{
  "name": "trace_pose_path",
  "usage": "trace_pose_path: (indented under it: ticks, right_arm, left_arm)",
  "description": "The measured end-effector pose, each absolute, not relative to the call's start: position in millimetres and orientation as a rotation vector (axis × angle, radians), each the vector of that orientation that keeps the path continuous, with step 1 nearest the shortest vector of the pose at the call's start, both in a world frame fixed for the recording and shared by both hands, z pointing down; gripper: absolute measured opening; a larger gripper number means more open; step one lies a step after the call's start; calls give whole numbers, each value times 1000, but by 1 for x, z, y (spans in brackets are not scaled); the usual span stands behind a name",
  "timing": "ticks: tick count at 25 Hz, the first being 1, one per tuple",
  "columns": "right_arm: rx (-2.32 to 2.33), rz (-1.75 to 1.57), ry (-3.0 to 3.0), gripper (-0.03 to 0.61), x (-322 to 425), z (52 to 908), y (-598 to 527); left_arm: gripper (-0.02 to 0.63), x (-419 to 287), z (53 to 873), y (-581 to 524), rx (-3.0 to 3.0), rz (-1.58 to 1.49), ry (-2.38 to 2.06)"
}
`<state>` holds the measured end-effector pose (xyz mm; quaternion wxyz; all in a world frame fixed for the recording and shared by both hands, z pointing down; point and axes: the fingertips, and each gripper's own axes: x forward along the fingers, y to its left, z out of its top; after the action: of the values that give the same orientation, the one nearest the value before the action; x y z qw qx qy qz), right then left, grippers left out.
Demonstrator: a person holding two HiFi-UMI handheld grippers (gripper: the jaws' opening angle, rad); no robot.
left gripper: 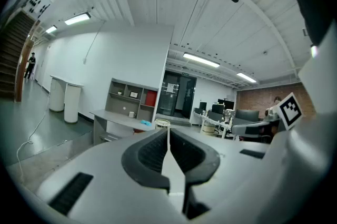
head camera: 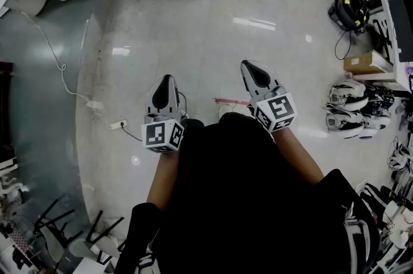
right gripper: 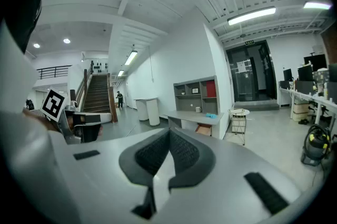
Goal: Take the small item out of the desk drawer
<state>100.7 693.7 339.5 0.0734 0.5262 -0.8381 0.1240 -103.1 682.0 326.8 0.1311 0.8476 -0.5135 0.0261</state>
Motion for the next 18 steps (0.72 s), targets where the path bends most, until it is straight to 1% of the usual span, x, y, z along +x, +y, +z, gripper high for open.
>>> trace_pose_path:
  ticks: [18]
  right_arm:
    - [1624,418,-2513,0,128,351,673]
  left_arm:
    - [20,-93,343,677,2436,83,-1526]
